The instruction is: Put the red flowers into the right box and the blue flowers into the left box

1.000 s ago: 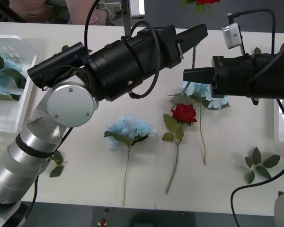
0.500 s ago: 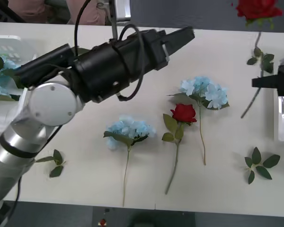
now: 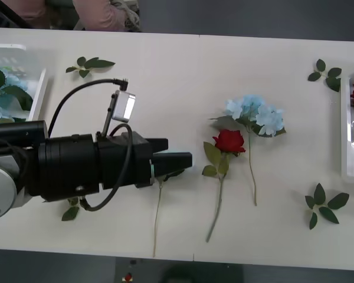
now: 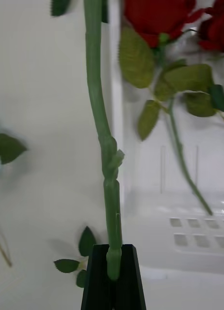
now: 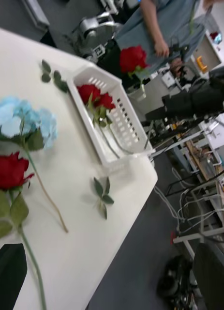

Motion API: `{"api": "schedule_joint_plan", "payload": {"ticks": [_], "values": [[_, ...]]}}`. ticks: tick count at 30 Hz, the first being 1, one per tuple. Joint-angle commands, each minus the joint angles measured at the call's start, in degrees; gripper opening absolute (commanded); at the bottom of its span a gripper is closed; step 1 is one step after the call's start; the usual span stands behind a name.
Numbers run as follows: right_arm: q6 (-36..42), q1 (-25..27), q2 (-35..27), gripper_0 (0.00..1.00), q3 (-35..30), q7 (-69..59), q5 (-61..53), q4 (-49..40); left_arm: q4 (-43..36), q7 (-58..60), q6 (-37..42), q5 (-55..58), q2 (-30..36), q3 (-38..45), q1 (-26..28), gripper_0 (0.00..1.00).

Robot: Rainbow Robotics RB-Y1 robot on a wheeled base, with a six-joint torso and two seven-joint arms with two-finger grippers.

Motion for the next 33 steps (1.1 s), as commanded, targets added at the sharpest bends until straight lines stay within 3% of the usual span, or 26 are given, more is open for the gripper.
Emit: {"api": "schedule_joint_plan", "payload": {"ticks": [1, 11, 16, 17, 18, 19, 20, 22, 28, 33], "values": [[-1.78, -1.27, -4.04, 0.00, 0.70, -0.35, 4.15, 5.83, -1.77, 2.45, -0.05, -3.66, 3.87, -4.97, 1.89, 1.00], [-14.00, -3.02, -7.47, 0.00, 7.73, 0.62, 6.70, 18.57, -2.03, 2.81, 0.47, -14.56, 4.40, -6.29, 13.41, 1.00], [-23.75, -4.08, -7.47, 0.00, 13.09, 1.14, 7.67, 23.49, -1.42, 3.51, 10.58, -24.40, -0.61, -1.19, 18.42, 1.00], [-24.98, -4.08, -7.47, 0.04, 13.97, 1.23, 7.85, 23.67, -1.24, 3.69, 12.87, -25.72, -1.49, -0.13, 18.59, 1.00], [-26.21, -4.08, -7.47, 0.19, 15.03, 1.32, 8.02, 23.67, -0.89, 3.95, 15.59, -27.39, -2.55, 0.75, 18.24, 1.00], [-26.74, -3.99, -7.47, 0.43, 15.46, 1.32, 8.20, 23.58, -0.54, 4.30, 17.17, -28.45, -3.16, 0.92, 17.63, 1.00], [-27.01, -4.08, -7.47, 0.76, 15.55, 1.32, 8.37, 23.58, 0.17, 4.65, 19.02, -29.68, -4.04, 0.92, 16.57, 1.00], [-26.83, -4.08, -7.47, 1.00, 15.64, 1.32, 8.20, 23.67, 2.01, 5.27, 21.57, -31.43, -5.89, 0.57, 14.99, 1.00], [-24.02, -4.08, -7.47, 1.00, 14.94, 1.85, 6.88, 22.17, 9.75, 6.94, 25.08, -39.87, -12.65, -2.51, 8.84, 1.00], [-15.67, -4.08, -5.80, 1.00, 10.81, 1.85, 5.65, 14.53, 17.39, 8.08, 25.08, -44.88, -17.14, -4.97, 2.86, 1.00]]}}
